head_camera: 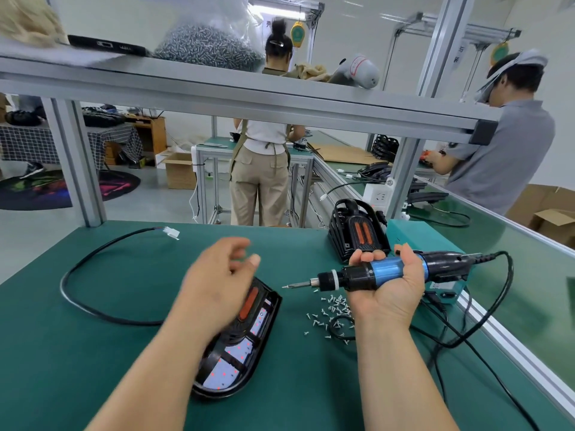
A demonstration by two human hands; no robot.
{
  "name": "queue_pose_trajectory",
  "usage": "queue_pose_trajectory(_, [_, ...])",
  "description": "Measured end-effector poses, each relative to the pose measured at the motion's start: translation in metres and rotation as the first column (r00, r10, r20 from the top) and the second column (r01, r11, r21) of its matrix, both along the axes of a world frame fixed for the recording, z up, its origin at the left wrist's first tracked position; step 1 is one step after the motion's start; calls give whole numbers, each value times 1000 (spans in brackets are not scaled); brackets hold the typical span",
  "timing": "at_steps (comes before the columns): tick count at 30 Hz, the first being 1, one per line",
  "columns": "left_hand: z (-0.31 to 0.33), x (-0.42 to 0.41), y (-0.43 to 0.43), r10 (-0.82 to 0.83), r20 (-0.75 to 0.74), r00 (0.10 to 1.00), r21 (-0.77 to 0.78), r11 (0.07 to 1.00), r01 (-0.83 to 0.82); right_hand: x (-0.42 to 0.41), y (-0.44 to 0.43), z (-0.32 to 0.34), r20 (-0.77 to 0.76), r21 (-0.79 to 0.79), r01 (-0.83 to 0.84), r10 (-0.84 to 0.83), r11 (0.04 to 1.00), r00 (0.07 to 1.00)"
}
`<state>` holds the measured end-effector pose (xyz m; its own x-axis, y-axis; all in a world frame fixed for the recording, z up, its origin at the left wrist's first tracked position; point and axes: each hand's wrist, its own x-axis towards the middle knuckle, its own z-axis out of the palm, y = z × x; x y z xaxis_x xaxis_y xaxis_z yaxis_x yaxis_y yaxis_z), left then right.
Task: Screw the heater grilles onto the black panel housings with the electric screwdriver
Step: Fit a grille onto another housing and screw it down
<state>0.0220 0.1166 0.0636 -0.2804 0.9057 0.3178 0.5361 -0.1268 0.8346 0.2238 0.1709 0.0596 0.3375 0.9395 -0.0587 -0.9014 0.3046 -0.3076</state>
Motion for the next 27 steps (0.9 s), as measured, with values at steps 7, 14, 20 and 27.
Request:
queue_pose_trajectory(7, [-9,-46,-7,-37,176,984,-550,825,129,-17,7,-8,219,58,77,-88,995,972])
queue_pose_trajectory(14, [-18,-48,-3,-124,285,950,-533,803,265,-42,2,-10,384,116,143,-177,983,906])
queue_pose_trajectory(20, [-23,-46,-1,-89,190,978,-504,846,175,-45,2,-9,413,106,157,-187,982,891])
queue_pose_trajectory(27, [-20,-45,0,-145,109,983,-501,847,180,-44,2,-8,410,107,141,-173,984,896])
